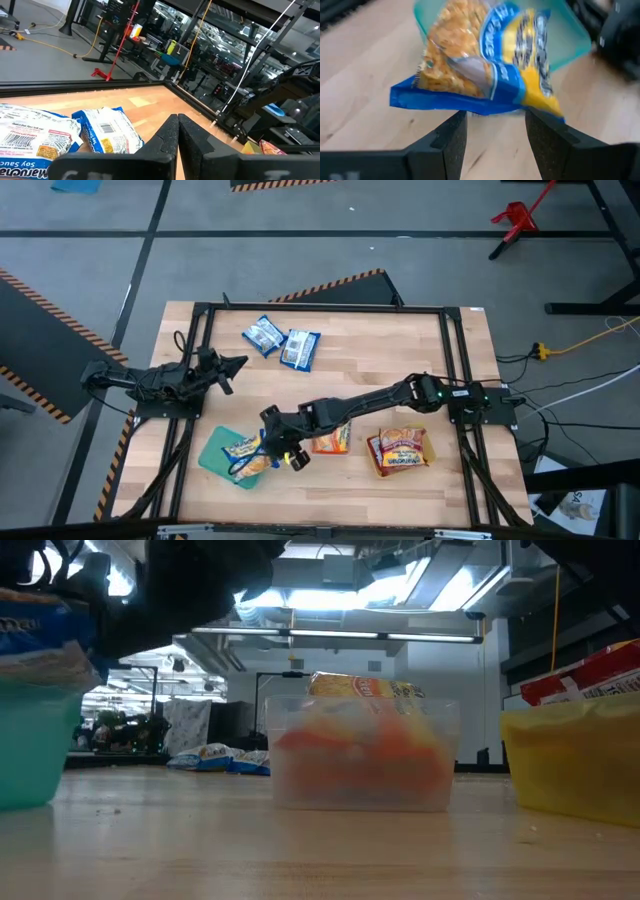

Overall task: Sort Maruchan noodles
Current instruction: Put the bottom right blue noodle pack into the green bin, then adjust the green bin

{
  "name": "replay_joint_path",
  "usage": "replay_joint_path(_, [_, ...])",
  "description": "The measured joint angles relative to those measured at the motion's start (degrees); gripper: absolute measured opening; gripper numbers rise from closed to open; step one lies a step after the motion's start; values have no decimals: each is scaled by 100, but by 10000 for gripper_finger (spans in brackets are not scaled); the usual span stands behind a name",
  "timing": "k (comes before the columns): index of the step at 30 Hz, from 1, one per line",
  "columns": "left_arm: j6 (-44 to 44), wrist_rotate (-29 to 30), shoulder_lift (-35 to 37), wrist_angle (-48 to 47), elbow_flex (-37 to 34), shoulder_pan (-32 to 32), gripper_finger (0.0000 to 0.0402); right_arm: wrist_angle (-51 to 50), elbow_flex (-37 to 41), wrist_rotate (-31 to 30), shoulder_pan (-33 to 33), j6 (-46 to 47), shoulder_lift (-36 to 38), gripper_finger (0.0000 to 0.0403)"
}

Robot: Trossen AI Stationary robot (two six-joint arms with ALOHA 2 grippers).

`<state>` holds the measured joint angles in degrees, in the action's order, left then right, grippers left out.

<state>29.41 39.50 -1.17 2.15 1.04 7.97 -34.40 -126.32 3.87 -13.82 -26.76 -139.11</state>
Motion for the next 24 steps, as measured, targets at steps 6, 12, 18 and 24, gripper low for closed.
replay_joint_path(6, [98, 137, -17, -2, 0, -2, 2, 352, 0, 225, -4, -535, 1, 186])
replay_joint_path(12, [1040, -475, -211, -703, 218, 125, 1, 169, -4, -258, -2, -642, 31, 186])
replay_joint_path(18, [2529, -644, -664, -2067, 614, 460, 1, -145, -63, -334, -2, -658, 174, 186])
replay_joint_path(24, [3721, -954, -1361, -2992, 1197, 773, 0, -296, -349, -330, -2, -786, 184, 186])
